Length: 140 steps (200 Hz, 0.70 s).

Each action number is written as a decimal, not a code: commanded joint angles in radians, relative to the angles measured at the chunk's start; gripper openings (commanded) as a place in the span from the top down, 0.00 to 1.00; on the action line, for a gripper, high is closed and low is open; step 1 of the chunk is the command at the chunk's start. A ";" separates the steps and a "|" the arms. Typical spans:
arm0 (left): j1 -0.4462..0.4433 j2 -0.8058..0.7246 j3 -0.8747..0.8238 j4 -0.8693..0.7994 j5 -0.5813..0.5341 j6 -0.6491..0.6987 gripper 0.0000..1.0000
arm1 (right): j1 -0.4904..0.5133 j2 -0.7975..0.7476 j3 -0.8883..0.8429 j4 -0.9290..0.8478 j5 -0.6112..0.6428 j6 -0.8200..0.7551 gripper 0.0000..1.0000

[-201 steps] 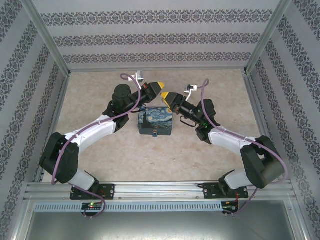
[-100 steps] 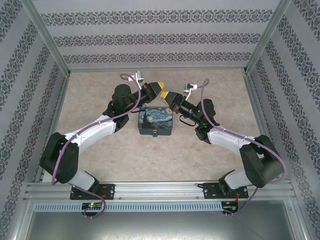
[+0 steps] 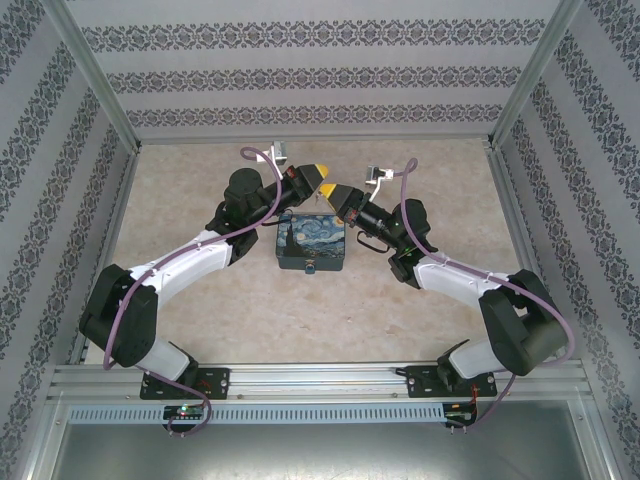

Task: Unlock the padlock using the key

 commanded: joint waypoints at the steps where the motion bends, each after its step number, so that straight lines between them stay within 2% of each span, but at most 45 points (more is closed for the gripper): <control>1: -0.011 -0.034 0.000 0.030 -0.002 0.022 1.00 | 0.011 0.008 0.007 0.016 0.009 -0.002 1.00; 140: -0.011 -0.079 -0.052 0.058 -0.053 0.007 1.00 | -0.007 0.004 -0.043 0.016 0.081 0.028 1.00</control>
